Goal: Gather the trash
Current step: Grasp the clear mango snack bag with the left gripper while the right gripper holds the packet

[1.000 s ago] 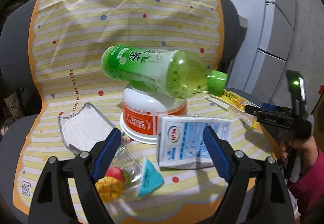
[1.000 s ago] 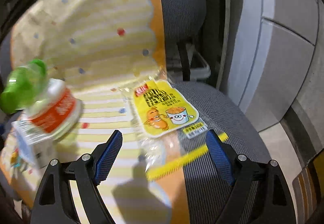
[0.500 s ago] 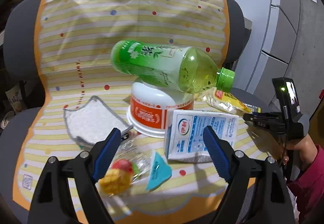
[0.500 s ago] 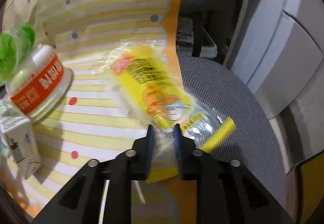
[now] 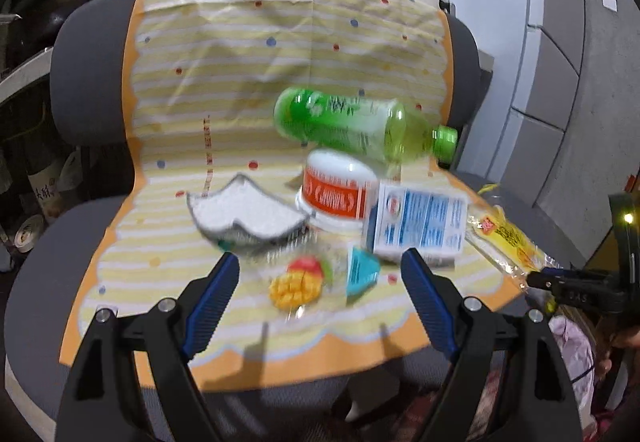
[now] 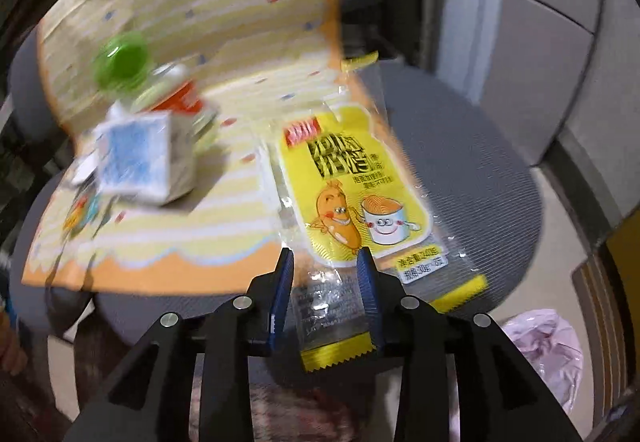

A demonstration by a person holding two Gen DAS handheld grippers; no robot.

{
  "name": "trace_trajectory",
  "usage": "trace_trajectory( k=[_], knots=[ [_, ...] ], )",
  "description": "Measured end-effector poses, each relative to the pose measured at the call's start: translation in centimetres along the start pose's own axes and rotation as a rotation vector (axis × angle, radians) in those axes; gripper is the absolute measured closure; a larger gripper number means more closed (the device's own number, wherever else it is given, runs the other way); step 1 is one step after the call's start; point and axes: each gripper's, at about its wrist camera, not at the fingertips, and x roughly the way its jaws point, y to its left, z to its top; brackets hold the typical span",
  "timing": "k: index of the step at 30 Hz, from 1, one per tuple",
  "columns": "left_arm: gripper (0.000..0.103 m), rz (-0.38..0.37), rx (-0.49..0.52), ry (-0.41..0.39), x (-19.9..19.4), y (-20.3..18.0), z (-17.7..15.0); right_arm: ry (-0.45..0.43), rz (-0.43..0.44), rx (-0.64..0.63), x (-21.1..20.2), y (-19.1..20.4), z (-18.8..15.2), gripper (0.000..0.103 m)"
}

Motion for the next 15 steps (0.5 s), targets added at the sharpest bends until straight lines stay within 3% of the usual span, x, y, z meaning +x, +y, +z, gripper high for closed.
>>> trace_trajectory(
  k=[2, 3, 4, 11, 15],
  knots=[
    [0.022, 0.000, 0.011, 0.016, -0.2, 0.4, -1.1, 0.003, 0.051, -0.017, -0.1, 0.9, -0.1, 0.061],
    [0.022, -0.001, 0.010, 0.024, -0.2, 0.6, -1.5, 0.004, 0.054, -0.028, -0.1, 1.1, 0.0, 0.047],
    [0.022, -0.008, 0.005, 0.042, -0.1, 1.0, -2.1, -0.002, 0.055, -0.039, -0.3, 1.4, -0.1, 0.041],
    [0.022, -0.001, -0.050, 0.085, 1.7, 1.7, -2.2, -0.119, 0.044, -0.049, -4.4, 1.1, -0.9, 0.033],
    [0.020, 0.042, 0.011, 0.121, 3.8, 0.3, -2.2, -0.167, 0.034, -0.045, -5.6, 0.8, -0.8, 0.031]
  ],
)
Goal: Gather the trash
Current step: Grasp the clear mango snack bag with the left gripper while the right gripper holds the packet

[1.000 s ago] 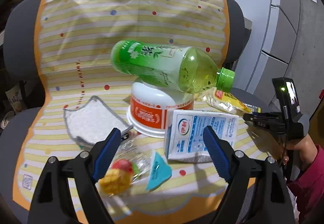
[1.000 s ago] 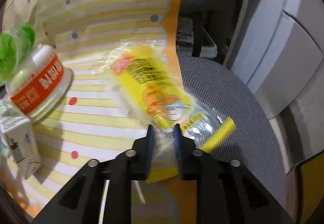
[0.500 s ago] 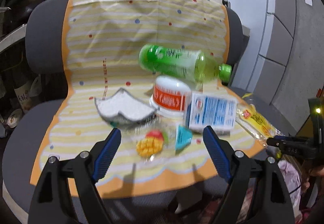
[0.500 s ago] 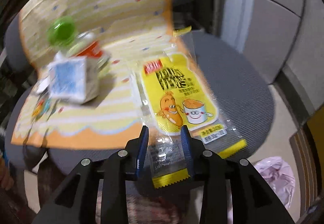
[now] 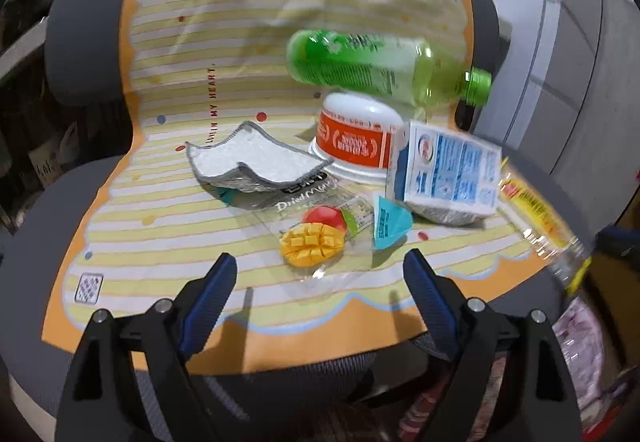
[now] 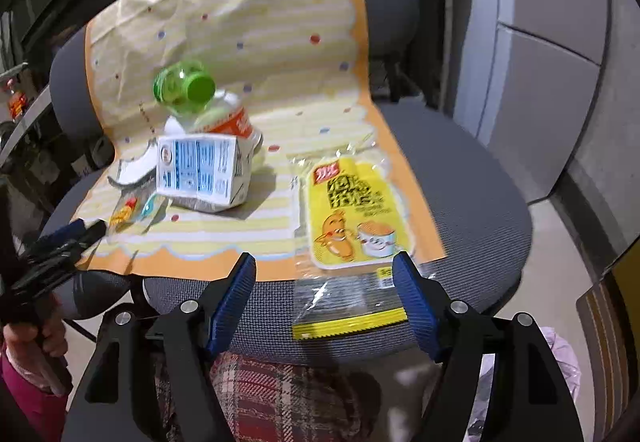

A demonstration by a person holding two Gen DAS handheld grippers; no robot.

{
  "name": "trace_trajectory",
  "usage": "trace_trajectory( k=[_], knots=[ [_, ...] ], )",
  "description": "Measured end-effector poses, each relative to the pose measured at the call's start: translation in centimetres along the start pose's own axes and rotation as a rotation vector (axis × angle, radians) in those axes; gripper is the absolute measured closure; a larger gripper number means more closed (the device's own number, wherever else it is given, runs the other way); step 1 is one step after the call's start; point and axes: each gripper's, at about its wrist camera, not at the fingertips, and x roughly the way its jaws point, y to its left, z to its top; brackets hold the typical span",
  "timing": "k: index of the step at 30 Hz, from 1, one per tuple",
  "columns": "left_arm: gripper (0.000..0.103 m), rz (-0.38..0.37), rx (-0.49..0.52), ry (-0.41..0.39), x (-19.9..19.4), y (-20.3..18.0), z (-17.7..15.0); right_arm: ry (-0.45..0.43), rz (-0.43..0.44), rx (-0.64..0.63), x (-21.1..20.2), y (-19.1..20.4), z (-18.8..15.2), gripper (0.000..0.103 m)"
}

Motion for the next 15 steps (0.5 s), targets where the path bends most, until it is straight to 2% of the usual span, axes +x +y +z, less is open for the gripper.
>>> trace_trajectory(
  k=[3, 5, 6, 12, 14, 15],
  knots=[
    [0.020, 0.059, 0.109, 0.032, 1.7, -1.7, -0.6, -0.002, 0.001, -0.004, 0.1, -0.2, 0.0, 0.031],
    [0.021, 0.085, 0.135, 0.048, 2.4, -1.9, -0.8, -0.001, 0.005, 0.003, 0.3, -0.3, 0.0, 0.031],
    [0.024, 0.089, 0.140, 0.057, 2.8, -1.9, -0.8, -0.002, 0.009, 0.006, 0.3, -0.4, -0.1, 0.031],
    [0.031, 0.067, 0.131, 0.072, 4.4, -1.1, 0.4, -0.007, 0.024, 0.006, 0.8, -0.3, 0.1, 0.031],
    [0.038, 0.063, 0.150, 0.075, 4.8, -1.2, 0.8, -0.012, 0.025, 0.004, 0.8, -0.3, 0.1, 0.031],
    [0.044, 0.061, 0.157, 0.075, 4.8, -1.3, 0.9, -0.014, 0.023, 0.003, 0.8, -0.3, 0.1, 0.031]
  ],
)
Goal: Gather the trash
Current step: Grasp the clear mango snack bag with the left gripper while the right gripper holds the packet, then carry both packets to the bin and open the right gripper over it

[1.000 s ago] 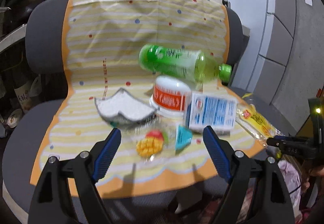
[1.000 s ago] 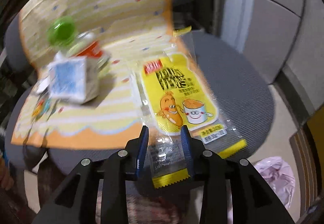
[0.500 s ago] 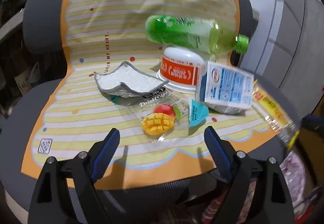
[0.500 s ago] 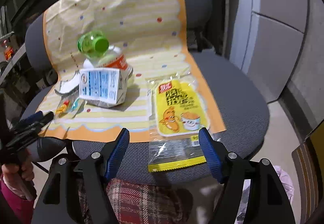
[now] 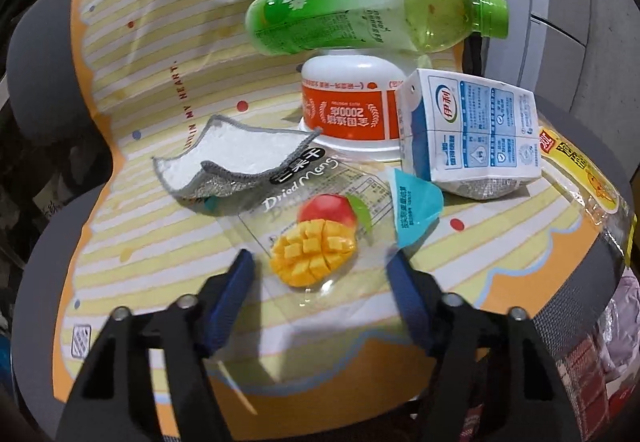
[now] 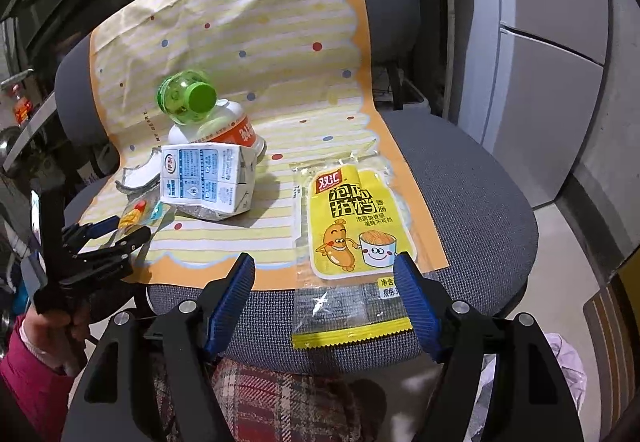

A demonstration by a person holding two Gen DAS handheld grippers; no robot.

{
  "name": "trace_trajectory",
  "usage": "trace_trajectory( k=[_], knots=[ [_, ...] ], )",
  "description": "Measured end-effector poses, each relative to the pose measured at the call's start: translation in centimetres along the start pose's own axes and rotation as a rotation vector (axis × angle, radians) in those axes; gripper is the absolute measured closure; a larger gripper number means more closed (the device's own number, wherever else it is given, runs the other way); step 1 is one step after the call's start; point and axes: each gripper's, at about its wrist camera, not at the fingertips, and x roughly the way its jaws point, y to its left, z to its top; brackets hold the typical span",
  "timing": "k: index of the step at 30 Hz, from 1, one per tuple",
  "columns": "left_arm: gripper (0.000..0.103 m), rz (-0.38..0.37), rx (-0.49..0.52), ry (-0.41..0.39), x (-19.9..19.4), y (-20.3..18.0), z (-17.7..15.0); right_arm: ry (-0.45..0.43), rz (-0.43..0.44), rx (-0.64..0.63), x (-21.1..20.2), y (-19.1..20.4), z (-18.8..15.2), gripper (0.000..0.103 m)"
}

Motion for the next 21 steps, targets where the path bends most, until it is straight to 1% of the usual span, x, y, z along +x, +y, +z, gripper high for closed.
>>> trace_trajectory(
  k=[1, 2, 4, 5, 6, 7, 11, 14, 17, 21],
  knots=[
    [0.053, 0.000, 0.013, -0.002, 0.0, -0.2, 0.2, -0.001, -0.002, -0.002, 0.0, 0.0, 0.0, 0.031],
    [0.058, 0.000, 0.026, -0.003, 0.0, -0.4, 0.3, -0.002, -0.002, 0.001, 0.0, 0.0, 0.0, 0.031],
    [0.077, 0.029, 0.046, -0.012, -0.3, -0.5, 0.6, -0.005, 0.003, 0.008, -0.2, -0.1, -0.1, 0.031],
    [0.081, 0.032, 0.043, -0.026, -0.7, -0.4, 0.7, -0.007, 0.004, 0.009, -0.3, -0.2, -0.2, 0.031],
    [0.095, 0.011, 0.025, -0.046, -1.4, 0.0, 0.9, -0.007, 0.004, 0.009, -0.3, -0.2, -0.3, 0.031],
    [0.102, -0.010, 0.004, -0.063, -2.1, 0.3, 1.0, -0.006, 0.005, 0.008, -0.3, -0.3, -0.3, 0.031],
    [0.103, -0.145, -0.103, -0.179, -6.9, 2.2, 1.4, -0.011, 0.000, 0.029, -0.4, -1.0, -0.7, 0.031],
    [0.103, -0.210, -0.164, -0.259, -10.4, 3.4, 1.6, -0.021, -0.002, 0.038, -0.5, -1.5, -0.8, 0.030],
    [0.103, -0.237, -0.203, -0.288, -12.0, 3.4, 1.6, -0.036, -0.005, 0.036, -0.2, -2.1, -0.9, 0.022],
    [0.103, -0.260, -0.209, -0.291, -12.2, 2.1, 1.7, -0.025, -0.010, 0.013, 1.4, -3.0, -1.0, 0.018]
  ],
)
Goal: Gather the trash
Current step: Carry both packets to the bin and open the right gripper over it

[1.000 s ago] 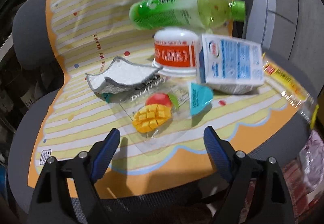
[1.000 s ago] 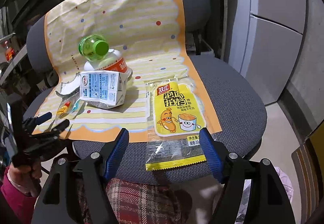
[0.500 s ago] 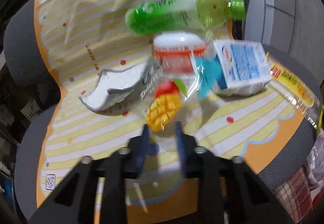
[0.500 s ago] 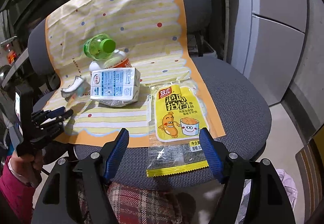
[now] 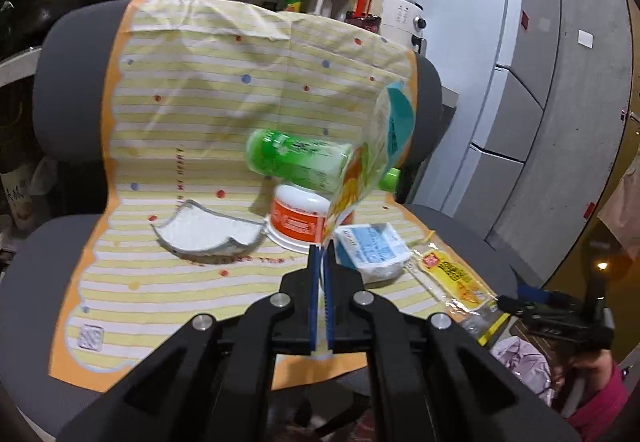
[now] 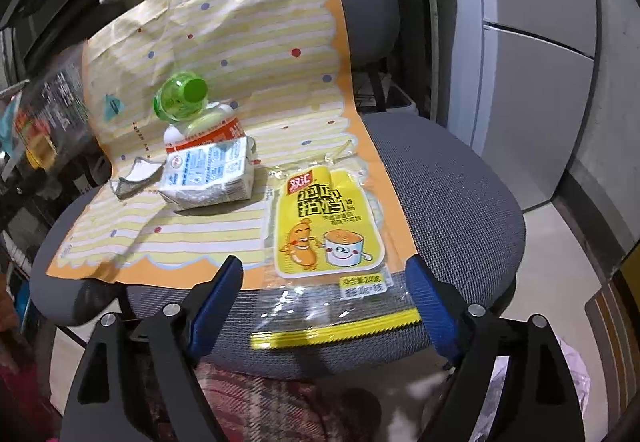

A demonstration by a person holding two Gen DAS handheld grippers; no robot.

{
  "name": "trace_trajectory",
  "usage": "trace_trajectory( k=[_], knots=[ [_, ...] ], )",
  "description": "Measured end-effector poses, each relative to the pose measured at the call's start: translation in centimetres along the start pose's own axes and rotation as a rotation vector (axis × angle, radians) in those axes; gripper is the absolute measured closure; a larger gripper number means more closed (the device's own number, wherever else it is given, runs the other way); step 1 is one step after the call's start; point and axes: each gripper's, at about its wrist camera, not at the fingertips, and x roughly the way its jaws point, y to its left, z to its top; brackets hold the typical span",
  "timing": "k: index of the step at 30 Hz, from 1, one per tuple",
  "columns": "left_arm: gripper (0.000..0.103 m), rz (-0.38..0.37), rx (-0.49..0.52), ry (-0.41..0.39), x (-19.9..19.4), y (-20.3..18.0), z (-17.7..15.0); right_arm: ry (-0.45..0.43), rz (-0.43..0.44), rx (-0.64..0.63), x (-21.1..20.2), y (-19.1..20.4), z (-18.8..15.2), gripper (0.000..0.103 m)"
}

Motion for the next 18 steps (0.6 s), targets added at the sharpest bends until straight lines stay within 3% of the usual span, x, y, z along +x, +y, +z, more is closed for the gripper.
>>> trace_trajectory(
  k=[7, 9, 11, 12, 13, 14, 15, 16, 18],
  knots=[
    [0.103, -0.058, 0.008, 0.064, 2.8, -2.3, -1.5, 0.061, 0.044, 0.059, 4.5, -3.0, 0.4, 0.017],
    [0.103, -0.066, 0.023, 0.076, 3.1, -2.9, -1.8, 0.061, 0.012, -0.010, 5.0, -2.1, 0.2, 0.017],
    [0.103, -0.068, 0.035, 0.084, 3.3, -3.3, -2.0, 0.087, -0.083, -0.127, 5.6, -0.3, -0.3, 0.020],
    [0.103, -0.074, 0.035, 0.089, 3.5, -3.4, -2.1, 0.083, -0.073, -0.139, 5.4, 0.0, -0.5, 0.032],
    [0.103, -0.073, 0.034, 0.092, 3.6, -3.4, -2.2, 0.089, -0.064, -0.126, 5.1, 0.0, -0.5, 0.037],
    [0.103, -0.073, 0.032, 0.095, 3.7, -3.5, -2.3, 0.087, -0.086, -0.133, 4.7, 0.1, -0.5, 0.055],
    [0.103, -0.077, 0.030, 0.102, 3.9, -3.6, -2.4, 0.085, -0.098, -0.126, 4.4, -0.1, -0.5, 0.087],
    [0.103, -0.083, 0.026, 0.113, 4.1, -3.8, -2.6, 0.085, -0.089, -0.104, 4.1, -0.3, -0.5, 0.098],
    [0.103, -0.094, 0.032, 0.126, 4.4, -4.2, -2.9, 0.049, -0.045, -0.077, 2.7, -0.7, -0.5, 0.102]
  ],
)
